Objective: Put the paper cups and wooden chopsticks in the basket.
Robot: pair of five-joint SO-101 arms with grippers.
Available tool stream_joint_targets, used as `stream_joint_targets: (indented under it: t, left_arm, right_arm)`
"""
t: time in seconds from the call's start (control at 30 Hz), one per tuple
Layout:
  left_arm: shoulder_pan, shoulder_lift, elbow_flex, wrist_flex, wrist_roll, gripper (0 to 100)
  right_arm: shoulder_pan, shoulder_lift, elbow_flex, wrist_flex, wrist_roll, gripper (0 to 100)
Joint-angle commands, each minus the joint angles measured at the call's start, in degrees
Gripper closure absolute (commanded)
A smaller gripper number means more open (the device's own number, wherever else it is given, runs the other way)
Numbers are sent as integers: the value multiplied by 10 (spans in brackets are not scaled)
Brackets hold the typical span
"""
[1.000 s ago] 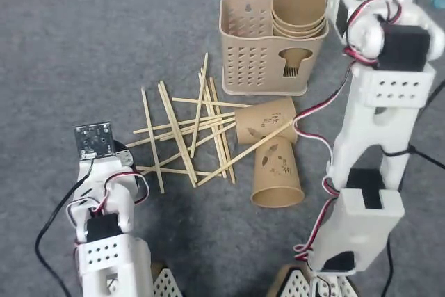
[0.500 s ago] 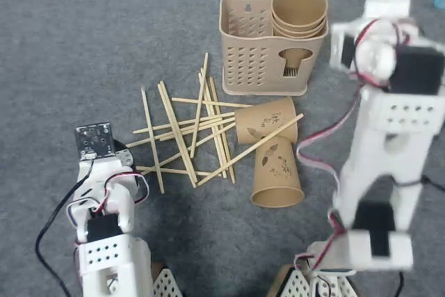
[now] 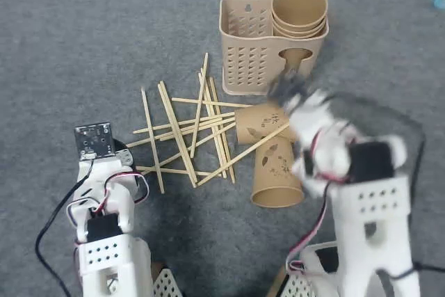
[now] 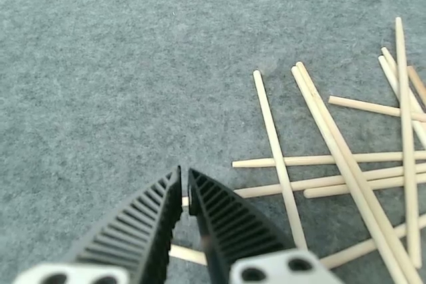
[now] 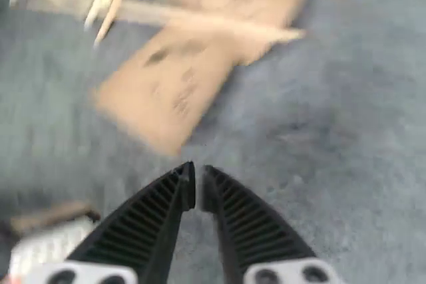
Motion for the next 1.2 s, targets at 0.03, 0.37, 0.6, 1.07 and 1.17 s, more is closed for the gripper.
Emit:
stream_joint_targets:
  t: [0.03,0.37,0.6,1.07,1.17]
  left_arm:
    - [-4,-10,-3,-15,-8,987]
    - [-4,-10,-3,-14,-8,987]
    - [-4,-10,-3,-13,-8,987]
    - [-4,-10,-3,-15,-8,987]
    - [-4,-10,-3,-15,-8,987]
  right_arm:
    - [-49,-133,167,-25,111,786]
    - [-101,-349,396,-143,178,753]
    - [-82,-411,553,-341,174,757]
    - [22,-429,502,-407,105,965]
    - [22,-423,446,-360,85,991]
